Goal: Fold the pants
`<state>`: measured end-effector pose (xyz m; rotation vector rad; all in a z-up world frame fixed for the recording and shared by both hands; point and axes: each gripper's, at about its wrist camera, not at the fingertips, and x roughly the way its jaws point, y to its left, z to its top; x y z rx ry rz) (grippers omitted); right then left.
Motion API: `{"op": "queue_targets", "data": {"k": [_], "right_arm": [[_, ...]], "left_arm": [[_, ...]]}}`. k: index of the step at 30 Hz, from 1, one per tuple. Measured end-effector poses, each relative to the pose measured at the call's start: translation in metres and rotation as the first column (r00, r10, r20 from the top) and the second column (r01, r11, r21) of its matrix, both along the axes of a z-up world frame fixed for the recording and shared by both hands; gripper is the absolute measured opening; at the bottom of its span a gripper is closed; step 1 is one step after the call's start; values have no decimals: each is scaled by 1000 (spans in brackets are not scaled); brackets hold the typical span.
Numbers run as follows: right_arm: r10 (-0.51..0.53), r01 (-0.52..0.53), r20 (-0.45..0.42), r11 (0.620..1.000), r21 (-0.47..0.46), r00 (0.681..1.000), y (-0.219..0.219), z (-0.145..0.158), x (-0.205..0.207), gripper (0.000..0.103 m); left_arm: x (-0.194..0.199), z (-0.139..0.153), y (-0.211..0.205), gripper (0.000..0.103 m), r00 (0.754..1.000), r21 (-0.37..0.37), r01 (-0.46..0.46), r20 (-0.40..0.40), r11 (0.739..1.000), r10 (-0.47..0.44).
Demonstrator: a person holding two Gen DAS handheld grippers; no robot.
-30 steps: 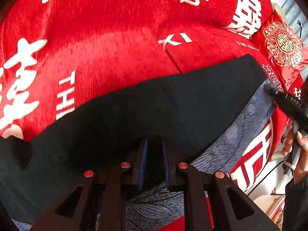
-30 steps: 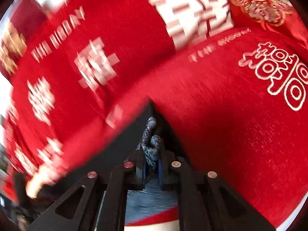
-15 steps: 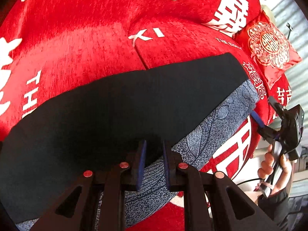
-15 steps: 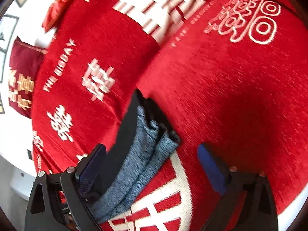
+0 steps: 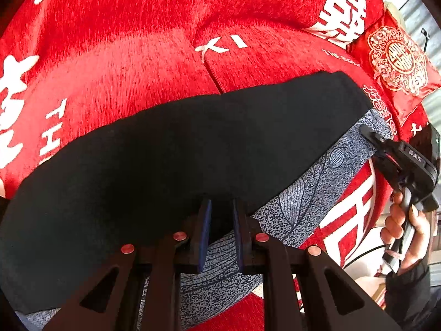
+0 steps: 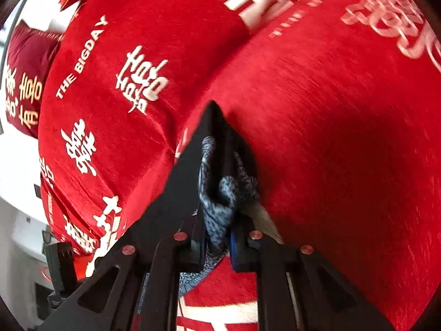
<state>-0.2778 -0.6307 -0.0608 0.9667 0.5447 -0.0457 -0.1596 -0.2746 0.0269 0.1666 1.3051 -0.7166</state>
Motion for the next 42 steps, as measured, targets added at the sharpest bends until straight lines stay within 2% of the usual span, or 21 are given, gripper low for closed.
{"op": "queue_targets", "data": {"k": [4, 6, 9, 11, 13, 15, 16, 17, 18, 20, 22, 25, 28, 30, 31, 34, 36, 38, 39, 40, 42], "right_arm": [[-31, 35, 113, 999, -28, 993, 3, 28, -20, 9], [-20, 27, 85, 996, -90, 996, 10, 41, -17, 8], [-38, 44, 55, 992, -115, 998, 10, 47, -8, 8], [-61, 49, -79, 987, -154, 995, 7, 34, 4, 12], [-69, 51, -101, 984, -171, 992, 8, 28, 1, 16], [-122, 106, -78, 976, -189, 989, 4, 23, -17, 34], [-159, 141, -71, 967, -214, 985, 2, 23, -26, 64], [-197, 184, -33, 954, -238, 980, -2, 22, -39, 87], [-198, 193, 4, 952, -237, 980, -7, 23, -48, 88], [-151, 154, 33, 971, -183, 988, -18, 19, -50, 88], [-41, 46, 42, 990, -130, 998, -26, 14, -36, 88], [132, -126, 30, 979, -161, 991, -22, 18, -2, 88], [284, -289, -56, 929, -232, 957, -4, 23, 37, 85], [343, -362, -117, 901, -241, 932, 7, 22, 56, 43], [341, -364, -132, 900, -242, 931, 9, 23, 58, 17], [305, -316, -82, 911, -266, 949, 11, 38, 40, 16], [254, -276, -109, 907, -319, 961, 18, 50, 30, 15], [189, -267, -212, 856, -442, 959, 39, 64, 34, 15], [127, -260, -271, 801, -538, 954, 58, 73, 36, 15], [97, -239, -267, 783, -575, 959, 68, 82, 34, 14], [91, -182, -178, 775, -605, 980, 93, 110, 23, 14]], "left_arm": [[1, -2, -3, 17, 1000, 2, 6, -10, 1000, -6], [-1, -2, -5, 17, 1000, 13, 5, -4, 1000, -5], [1, -3, -3, 17, 1000, -1, -7, -26, 1000, 7], [6, -5, 1, 17, 998, -21, -19, -59, 1000, 18], [11, -7, 4, 17, 996, -41, -27, -89, 999, 23], [11, -9, 4, 17, 995, -43, -24, -93, 999, 20], [11, -8, 3, 17, 996, -40, -20, -88, 999, 17], [9, -8, 1, 17, 997, -33, -14, -76, 999, 11], [7, -8, 0, 17, 998, -25, -7, -62, 1000, 5], [3, -7, -3, 17, 1000, -9, 7, -31, 1000, -7], [0, -7, -7, 17, 1000, 6, 13, -5, 1000, -13], [-2, -6, -6, 17, 1000, 14, 19, 11, 1000, -19], [-1, -7, -6, 17, 1000, 7, 21, 10, 1000, -21], [0, -7, -5, 17, 1000, 3, 29, 8, 1000, -29], [0, -7, -5, 17, 999, 0, 31, 5, 1000, -31], [2, -7, -2, 17, 1000, -16, 29, -10, 999, -30], [4, -7, -1, 17, 999, -20, 27, -20, 999, -27], [6, -6, -1, 17, 999, -16, 22, -45, 1000, -23], [8, -5, 1, 17, 998, -14, 15, -64, 1000, -16], [10, -3, 6, 17, 996, -12, 4, -85, 1000, -5], [13, 2, 21, 17, 996, -5, -18, -88, 1000, 17]]}}
